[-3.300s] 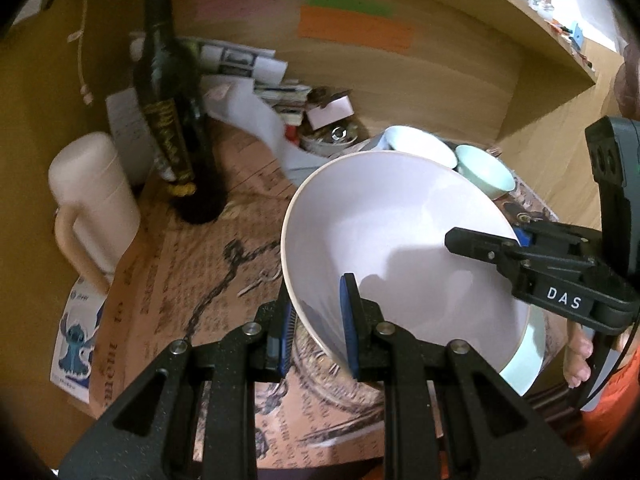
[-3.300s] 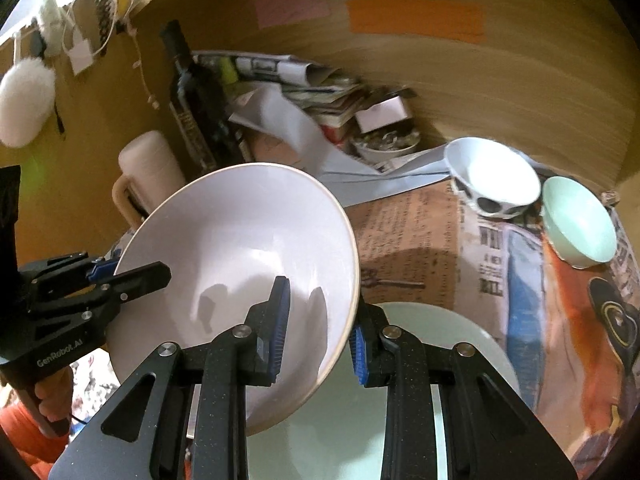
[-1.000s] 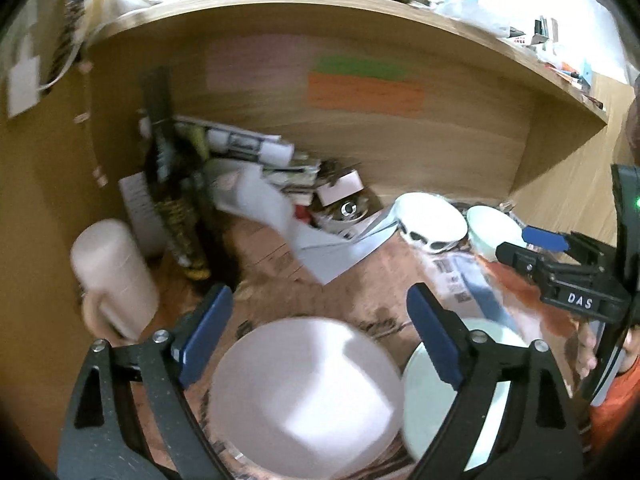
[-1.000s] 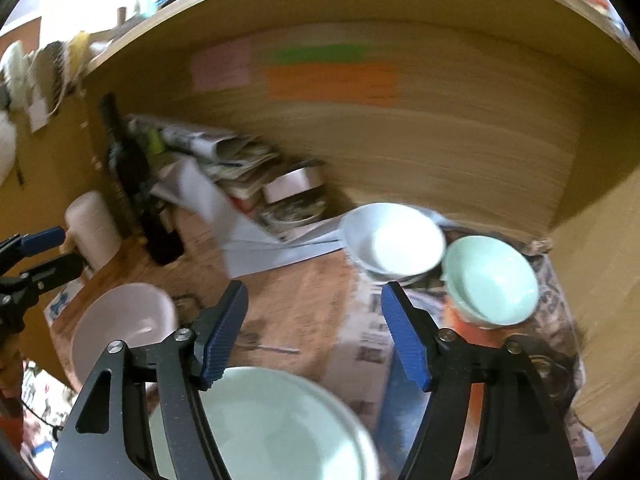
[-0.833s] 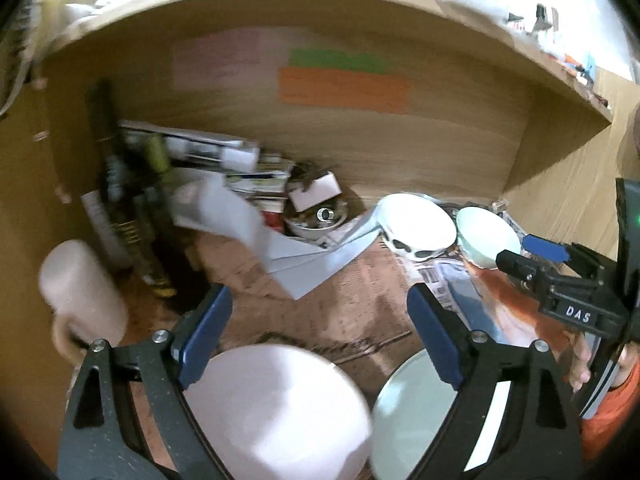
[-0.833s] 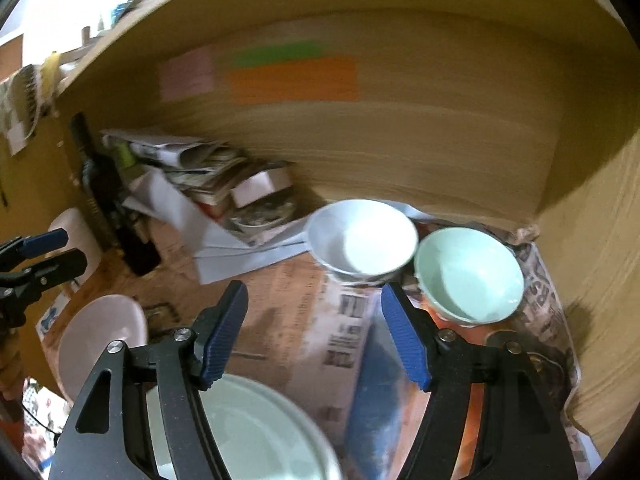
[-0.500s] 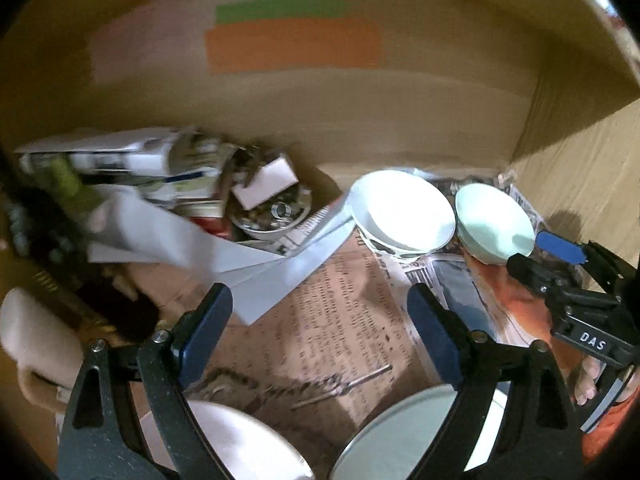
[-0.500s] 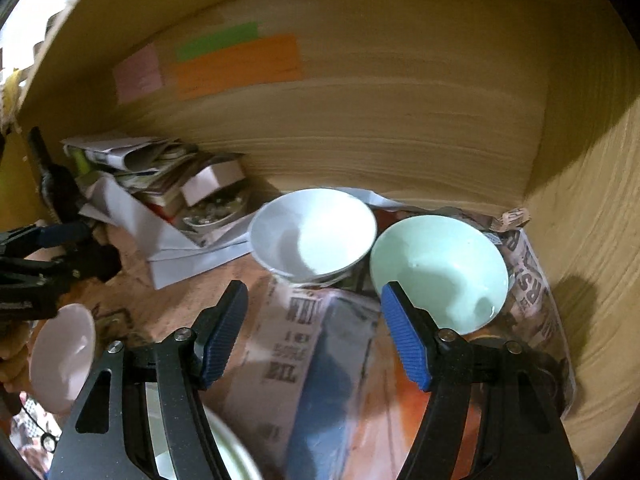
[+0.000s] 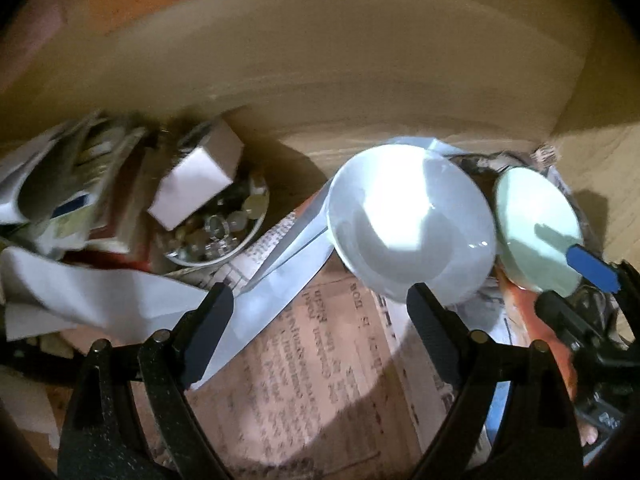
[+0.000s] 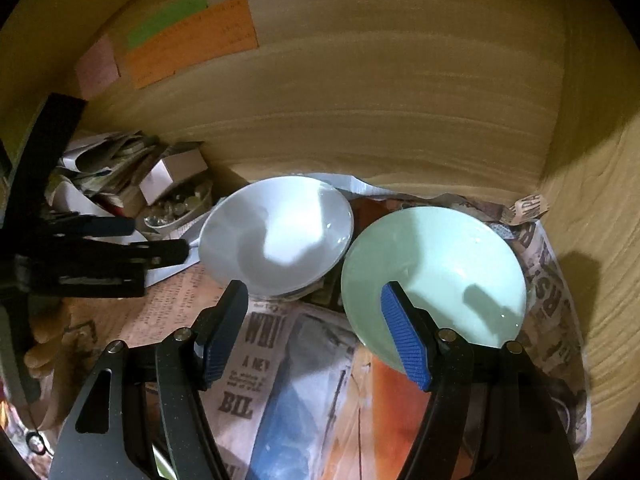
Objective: Organize plates and bowls
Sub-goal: 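Move the left tool to the white bowl and grasp its rim, then lift the white bowl with the left tool toward the right tool, then lower the white bowl into the mauve-grey bowl on the stack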
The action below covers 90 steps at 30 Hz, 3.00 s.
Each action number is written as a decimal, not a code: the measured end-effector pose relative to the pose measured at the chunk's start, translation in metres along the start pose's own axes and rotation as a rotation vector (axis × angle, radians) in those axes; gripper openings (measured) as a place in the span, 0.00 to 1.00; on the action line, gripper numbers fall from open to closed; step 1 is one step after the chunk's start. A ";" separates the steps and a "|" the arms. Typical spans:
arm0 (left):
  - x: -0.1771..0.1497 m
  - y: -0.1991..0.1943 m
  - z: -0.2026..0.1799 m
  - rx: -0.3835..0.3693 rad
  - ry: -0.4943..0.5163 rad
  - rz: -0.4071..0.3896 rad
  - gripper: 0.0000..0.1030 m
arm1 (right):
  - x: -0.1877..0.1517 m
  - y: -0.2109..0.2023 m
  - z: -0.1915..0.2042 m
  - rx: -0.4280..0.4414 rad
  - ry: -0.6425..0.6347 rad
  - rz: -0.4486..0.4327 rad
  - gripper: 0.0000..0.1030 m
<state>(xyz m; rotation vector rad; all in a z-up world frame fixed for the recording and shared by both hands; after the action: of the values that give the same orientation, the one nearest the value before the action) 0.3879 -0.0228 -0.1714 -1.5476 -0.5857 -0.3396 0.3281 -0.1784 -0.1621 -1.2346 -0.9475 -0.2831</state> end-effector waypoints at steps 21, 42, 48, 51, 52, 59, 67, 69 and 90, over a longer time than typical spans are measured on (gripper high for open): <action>-0.016 0.031 -0.013 -0.048 0.110 0.118 0.24 | -0.003 0.010 0.002 0.007 -0.004 0.038 0.64; -0.081 -0.012 0.010 -0.095 0.228 0.107 0.24 | -0.028 0.054 0.043 0.125 -0.050 0.215 0.17; -0.078 -0.008 0.011 -0.073 0.207 0.098 0.24 | -0.028 0.048 0.045 0.118 -0.050 0.202 0.16; -0.078 -0.009 0.009 -0.078 0.196 0.091 0.24 | -0.028 0.045 0.045 0.115 -0.046 0.192 0.16; -0.078 -0.010 0.009 -0.080 0.194 0.089 0.24 | -0.029 0.042 0.046 0.118 -0.039 0.189 0.16; -0.082 -0.034 0.014 -0.095 0.174 0.035 0.24 | -0.024 0.016 0.049 0.114 -0.035 0.140 0.16; -0.085 -0.072 0.022 -0.112 0.148 -0.048 0.24 | -0.019 -0.008 0.060 0.100 -0.054 0.084 0.17; -0.089 -0.080 0.025 -0.114 0.147 -0.068 0.24 | -0.018 -0.015 0.063 0.098 -0.056 0.069 0.16; -0.128 -0.159 0.065 -0.140 0.071 -0.228 0.24 | -0.014 -0.081 0.126 0.102 -0.124 -0.044 0.17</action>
<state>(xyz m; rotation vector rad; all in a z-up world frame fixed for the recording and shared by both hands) 0.1854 0.0185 -0.1140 -1.5982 -0.6965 -0.6170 0.2095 -0.0993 -0.1154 -1.1490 -1.0840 -0.1924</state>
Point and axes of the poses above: each gripper's, at about its wrist camera, not at the fingertips, and y roughly the way its jaws point, z to its left, x to its top, the point moved 5 cm from there along y, roughly the way its jaws point, and after that the axes turned 9 degrees about -y, right-handed, at the moved point
